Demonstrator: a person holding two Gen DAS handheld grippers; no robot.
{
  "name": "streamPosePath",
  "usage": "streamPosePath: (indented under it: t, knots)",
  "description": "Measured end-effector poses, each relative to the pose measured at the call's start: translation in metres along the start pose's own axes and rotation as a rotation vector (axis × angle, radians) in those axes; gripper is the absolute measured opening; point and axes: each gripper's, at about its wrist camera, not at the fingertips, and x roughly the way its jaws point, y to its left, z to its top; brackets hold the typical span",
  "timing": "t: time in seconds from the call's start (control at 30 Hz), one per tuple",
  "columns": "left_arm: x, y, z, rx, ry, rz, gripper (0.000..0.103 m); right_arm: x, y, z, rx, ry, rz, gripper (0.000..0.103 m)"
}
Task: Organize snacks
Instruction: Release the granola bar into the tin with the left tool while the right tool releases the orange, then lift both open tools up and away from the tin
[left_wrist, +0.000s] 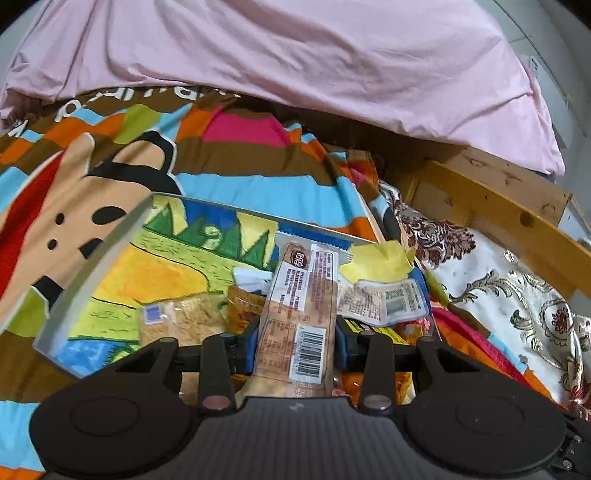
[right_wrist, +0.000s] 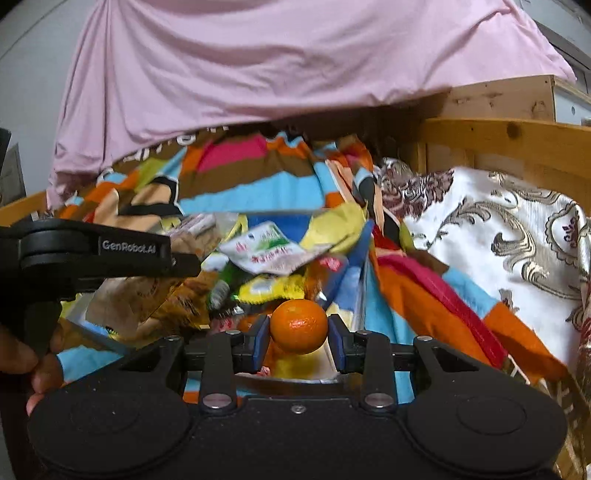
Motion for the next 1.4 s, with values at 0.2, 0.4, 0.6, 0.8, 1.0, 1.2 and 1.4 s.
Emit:
streamPosePath:
  t: [0.2, 0.4, 0.6, 0.8, 1.0, 1.2, 1.4]
  knots:
    - [0.015, 0.0, -0.005, -0.034, -0.063, 0.029, 0.042, 0.008, 0.004, -0.004, -0.04, -0.01, -0.024, 0.037]
    - [0.033, -0.005, -0.007, 0.002, -0.08, 0.044, 0.042, 0.018, 0.008, -0.005, -0.071, -0.003, -0.033, 0.037]
    - [0.045, -0.006, -0.014, -0.004, -0.066, 0.056, 0.043, 0.02, 0.009, -0.006, -0.074, 0.005, -0.033, 0.042]
    - [0.038, -0.001, -0.018, -0.027, -0.081, 0.05, 0.066, 0.015, 0.005, -0.004, -0.057, -0.007, -0.046, 0.051]
    - [0.02, 0.006, -0.016, -0.048, -0.106, 0.044, 0.082, -0.001, 0.003, 0.004, -0.036, -0.055, -0.055, 0.073]
    - [-0.017, 0.014, -0.016, -0.051, -0.158, 0.05, 0.096, -0.03, 0.003, 0.012, -0.006, -0.108, -0.069, 0.087]
    - [-0.061, 0.031, -0.02, -0.08, -0.182, 0.088, 0.102, -0.067, 0.009, 0.016, 0.019, -0.144, -0.062, 0.097]
